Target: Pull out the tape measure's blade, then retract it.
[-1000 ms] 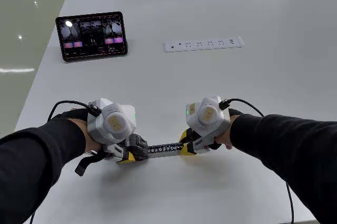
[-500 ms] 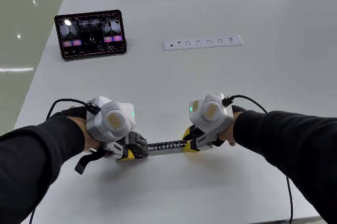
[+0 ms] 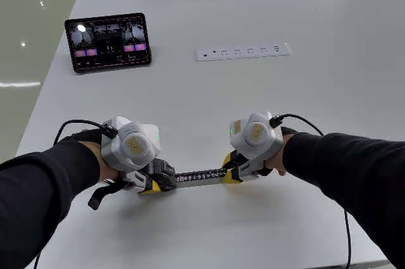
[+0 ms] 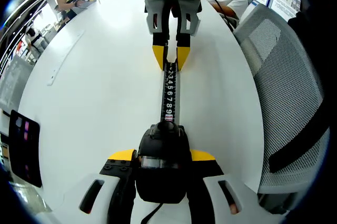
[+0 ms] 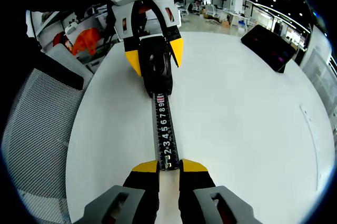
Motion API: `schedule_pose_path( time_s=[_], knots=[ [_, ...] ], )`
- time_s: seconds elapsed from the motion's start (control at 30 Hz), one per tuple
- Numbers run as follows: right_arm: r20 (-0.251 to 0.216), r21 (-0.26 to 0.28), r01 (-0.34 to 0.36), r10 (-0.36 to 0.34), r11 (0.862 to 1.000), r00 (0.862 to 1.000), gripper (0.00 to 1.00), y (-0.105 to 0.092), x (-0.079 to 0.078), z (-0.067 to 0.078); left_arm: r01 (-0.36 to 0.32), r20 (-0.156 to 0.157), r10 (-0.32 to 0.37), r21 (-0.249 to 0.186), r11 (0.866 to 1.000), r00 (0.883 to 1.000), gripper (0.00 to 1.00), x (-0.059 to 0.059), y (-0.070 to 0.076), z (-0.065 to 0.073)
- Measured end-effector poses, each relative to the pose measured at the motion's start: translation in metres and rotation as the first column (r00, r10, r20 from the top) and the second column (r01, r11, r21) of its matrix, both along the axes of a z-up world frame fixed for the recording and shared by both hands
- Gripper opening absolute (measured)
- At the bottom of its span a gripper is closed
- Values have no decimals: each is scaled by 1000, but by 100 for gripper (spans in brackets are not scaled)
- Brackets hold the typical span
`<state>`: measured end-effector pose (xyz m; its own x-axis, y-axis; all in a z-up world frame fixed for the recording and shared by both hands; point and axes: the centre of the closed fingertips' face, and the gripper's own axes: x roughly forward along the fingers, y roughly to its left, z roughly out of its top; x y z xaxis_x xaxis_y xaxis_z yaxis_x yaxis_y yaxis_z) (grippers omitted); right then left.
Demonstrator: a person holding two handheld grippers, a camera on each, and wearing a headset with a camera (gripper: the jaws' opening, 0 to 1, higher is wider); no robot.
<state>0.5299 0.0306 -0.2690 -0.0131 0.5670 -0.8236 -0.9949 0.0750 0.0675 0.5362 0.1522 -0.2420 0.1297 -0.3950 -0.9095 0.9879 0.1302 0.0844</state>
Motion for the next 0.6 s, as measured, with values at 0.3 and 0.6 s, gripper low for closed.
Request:
schedule_pose_path(
  time_s=[0.3, 0.6],
  knots=[
    [-5, -5, 7, -7, 1000, 1000, 9, -10, 0, -1, 0, 0, 0, -11, 1000, 1000, 32, 0, 0, 1],
    [-7, -6, 11, -11, 1000, 1000, 9, -12, -1, 1, 6, 4, -6, -8, 1000, 1000, 32, 0, -1, 1]
  ],
)
